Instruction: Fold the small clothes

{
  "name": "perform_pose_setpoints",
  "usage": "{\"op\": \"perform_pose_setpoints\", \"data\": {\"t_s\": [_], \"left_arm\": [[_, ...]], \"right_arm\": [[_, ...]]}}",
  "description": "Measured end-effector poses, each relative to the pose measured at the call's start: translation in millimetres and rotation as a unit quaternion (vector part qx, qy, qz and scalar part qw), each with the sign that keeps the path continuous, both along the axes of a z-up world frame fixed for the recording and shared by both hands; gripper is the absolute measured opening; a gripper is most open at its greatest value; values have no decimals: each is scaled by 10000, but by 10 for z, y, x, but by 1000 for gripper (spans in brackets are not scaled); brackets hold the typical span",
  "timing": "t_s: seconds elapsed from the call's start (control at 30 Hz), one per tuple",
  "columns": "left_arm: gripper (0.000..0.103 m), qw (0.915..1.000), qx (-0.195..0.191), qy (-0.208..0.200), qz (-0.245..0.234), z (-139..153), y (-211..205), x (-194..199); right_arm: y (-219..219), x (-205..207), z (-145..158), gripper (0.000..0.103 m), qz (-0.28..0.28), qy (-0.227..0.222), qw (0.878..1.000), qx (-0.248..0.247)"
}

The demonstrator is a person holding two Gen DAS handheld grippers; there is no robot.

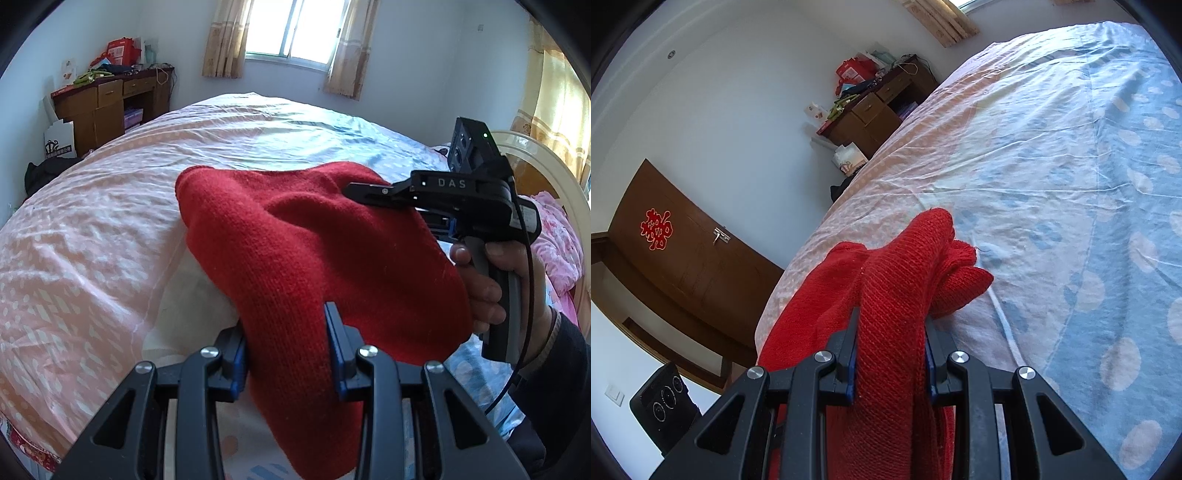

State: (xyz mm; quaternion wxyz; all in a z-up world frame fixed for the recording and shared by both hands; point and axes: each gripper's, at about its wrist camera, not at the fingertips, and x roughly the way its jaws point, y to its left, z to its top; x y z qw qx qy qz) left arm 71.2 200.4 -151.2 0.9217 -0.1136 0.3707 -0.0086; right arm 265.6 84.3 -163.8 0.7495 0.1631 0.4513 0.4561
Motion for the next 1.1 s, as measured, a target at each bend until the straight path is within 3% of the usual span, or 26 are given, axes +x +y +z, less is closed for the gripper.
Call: {"op": "perform_pose_setpoints", "data": {"t_s": [0.27,0.37,0.5,0.67,0.73,0.8,0.9,1.1], "left_arm": [[38,9999,-9,135,-29,-106,16,14],[45,9998,-78,201,55,-187,73,31],[73,9994,118,173,265,-212,106,-9],[75,9991,213,57,356,-107,112,-64],[81,9982,360,0,482,-77,97,-62],[83,9979,391,1,508,-100,109,-59],[84,9975,367,193,577,-188,144,-12],[87,9966,512,37,649,-13,81,-125]], "right_arm": [[35,32,-81,28,-30,79,9999,-86],[41,52,-144,28,-80,141,9997,-176],[57,52,-239,32,-190,92,9987,-455],[-43,-40,-96,37,-482,-282,9966,-605],[-120,-126,-6,37,-500,-388,9964,-567],[-167,-205,25,46,-415,-443,9967,-531],[-221,-308,8,46,-533,-624,9923,-926],[-611,-636,185,48,-1091,-874,9863,-876]]}}
